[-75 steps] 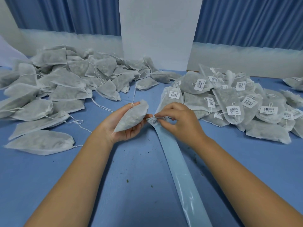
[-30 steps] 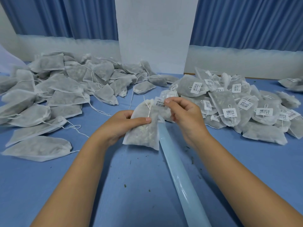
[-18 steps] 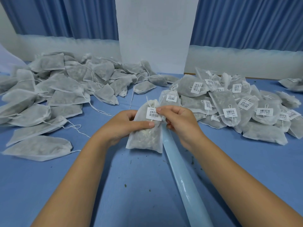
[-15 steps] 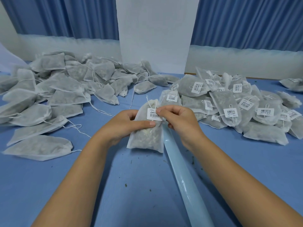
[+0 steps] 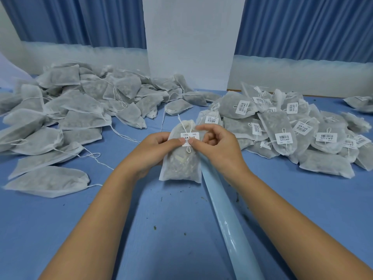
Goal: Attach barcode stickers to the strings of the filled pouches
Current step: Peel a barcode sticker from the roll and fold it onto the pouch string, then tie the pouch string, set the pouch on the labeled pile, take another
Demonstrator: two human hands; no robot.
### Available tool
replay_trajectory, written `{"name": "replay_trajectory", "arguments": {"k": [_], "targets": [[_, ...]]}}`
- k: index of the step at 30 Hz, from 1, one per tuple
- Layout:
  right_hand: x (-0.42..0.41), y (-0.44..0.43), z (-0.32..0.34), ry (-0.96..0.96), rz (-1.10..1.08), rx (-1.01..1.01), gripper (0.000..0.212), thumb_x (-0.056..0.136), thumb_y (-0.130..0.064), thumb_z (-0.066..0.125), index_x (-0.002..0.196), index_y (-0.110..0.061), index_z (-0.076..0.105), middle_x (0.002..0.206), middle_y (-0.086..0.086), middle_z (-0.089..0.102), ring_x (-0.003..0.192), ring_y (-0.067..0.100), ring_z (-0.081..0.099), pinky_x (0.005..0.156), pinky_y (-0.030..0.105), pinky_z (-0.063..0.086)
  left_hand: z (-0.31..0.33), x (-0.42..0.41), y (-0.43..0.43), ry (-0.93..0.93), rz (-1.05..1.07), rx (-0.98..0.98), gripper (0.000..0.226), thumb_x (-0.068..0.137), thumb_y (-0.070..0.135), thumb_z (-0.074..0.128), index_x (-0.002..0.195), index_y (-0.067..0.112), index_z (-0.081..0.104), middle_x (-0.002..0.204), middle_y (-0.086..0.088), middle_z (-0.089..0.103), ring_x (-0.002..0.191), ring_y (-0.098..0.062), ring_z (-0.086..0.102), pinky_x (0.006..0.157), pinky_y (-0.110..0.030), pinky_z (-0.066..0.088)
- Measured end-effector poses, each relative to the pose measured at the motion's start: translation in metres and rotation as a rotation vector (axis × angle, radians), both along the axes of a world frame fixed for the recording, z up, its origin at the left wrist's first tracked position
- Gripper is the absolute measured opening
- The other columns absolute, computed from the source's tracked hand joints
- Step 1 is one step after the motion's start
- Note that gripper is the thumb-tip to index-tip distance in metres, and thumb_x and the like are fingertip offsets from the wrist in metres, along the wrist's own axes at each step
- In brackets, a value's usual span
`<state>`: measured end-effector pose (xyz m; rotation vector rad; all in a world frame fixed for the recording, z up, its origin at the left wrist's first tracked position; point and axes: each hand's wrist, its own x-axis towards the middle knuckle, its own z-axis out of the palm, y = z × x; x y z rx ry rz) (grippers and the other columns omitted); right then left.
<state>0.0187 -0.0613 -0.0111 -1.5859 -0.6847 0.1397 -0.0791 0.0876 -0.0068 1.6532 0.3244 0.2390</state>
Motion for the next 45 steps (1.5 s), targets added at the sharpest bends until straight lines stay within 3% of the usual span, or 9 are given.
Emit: {"name": "replay_trajectory", "arguments": {"k": [2,6,12,19,23,28,35,40,45], "targets": [[0.001,0.0,0.001,0.074,-0.019,-0.012,0.039,0.077,-0.022,0.082,0.108,-0.031,0.062,0.081,-0.004,0.058,0.065,0.007,0.049,0.067,0.017,0.046,0.0,0.0,0.0,0.0,0.006,0.007,0.016,0.095,0.027,0.063,0.089,0.025,0.077,0.092,0.001,0.077,0.082,-0.01,0.072,0.067,-0.02,0.057],[0.002,-0.002,0.006,0.359,0.077,0.009,0.013,0.085,-0.031,0.073,0.092,-0.02,0.072,0.078,-0.008,0.068,0.064,0.005,0.056,0.054,0.018,0.043,0.0,0.002,0.001,-0.018,0.001,-0.063,0.014,0.093,0.026,0.066,0.086,0.025,0.078,0.093,0.0,0.077,0.083,-0.013,0.072,0.069,-0.023,0.056],[0.009,-0.002,0.004,0.598,0.276,0.112,0.015,0.087,-0.02,0.071,0.096,-0.008,0.068,0.069,-0.001,0.057,0.057,0.006,0.047,0.049,0.016,0.038,0.001,0.001,0.002,-0.095,-0.074,-0.184,0.027,0.077,0.026,0.076,0.102,0.016,0.076,0.107,-0.009,0.075,0.096,-0.02,0.071,0.081,-0.027,0.057],[0.009,-0.002,0.004,0.478,0.236,0.14,0.007,0.088,-0.019,0.072,0.084,-0.013,0.073,0.072,0.003,0.06,0.059,0.009,0.052,0.053,0.017,0.044,0.001,0.002,-0.001,-0.102,-0.055,-0.17,0.018,0.095,0.022,0.06,0.104,0.015,0.074,0.102,-0.005,0.076,0.09,-0.016,0.073,0.07,-0.022,0.057],[0.007,-0.005,0.009,0.283,0.222,-0.033,0.02,0.084,-0.029,0.073,0.097,-0.024,0.058,0.076,-0.011,0.069,0.07,0.008,0.063,0.06,0.02,0.049,0.002,0.006,-0.003,-0.171,0.132,-0.273,0.017,0.096,0.026,0.062,0.088,0.017,0.074,0.086,-0.001,0.077,0.076,-0.012,0.072,0.062,-0.022,0.058],[0.001,-0.005,0.008,0.103,0.247,-0.085,0.027,0.084,-0.023,0.071,0.093,-0.025,0.045,0.067,-0.008,0.066,0.06,0.017,0.051,0.049,0.026,0.04,0.0,0.011,-0.002,-0.182,0.227,-0.299,0.026,0.097,0.037,0.059,0.092,0.017,0.075,0.092,-0.001,0.078,0.081,-0.013,0.074,0.064,-0.024,0.059],[0.018,-0.009,0.014,0.141,0.156,0.005,0.011,0.091,-0.012,0.067,0.097,-0.02,0.066,0.061,-0.006,0.064,0.051,0.012,0.059,0.046,0.018,0.044,-0.001,0.013,0.008,-0.084,0.354,-0.342,0.04,0.104,0.041,0.043,0.102,0.009,0.066,0.093,-0.003,0.076,0.068,-0.016,0.074,0.056,-0.028,0.058],[0.033,0.015,0.027,0.409,0.058,0.283,0.038,0.093,-0.005,0.06,0.127,-0.019,0.053,0.094,0.003,0.067,0.09,0.022,0.071,0.085,0.03,0.058,-0.006,0.015,0.015,-0.052,0.416,-0.342,0.031,0.105,0.031,0.044,0.095,0.012,0.066,0.096,-0.004,0.07,0.07,-0.015,0.07,0.055,-0.023,0.057],[0.039,0.043,0.03,0.378,0.075,0.006,0.016,0.095,-0.01,0.057,0.109,-0.01,0.064,0.105,0.006,0.063,0.092,0.02,0.067,0.077,0.025,0.059,-0.01,0.021,0.025,-0.019,0.467,-0.331,0.019,0.099,0.022,0.052,0.093,0.012,0.066,0.093,-0.003,0.071,0.066,-0.013,0.069,0.053,-0.022,0.055]]}}
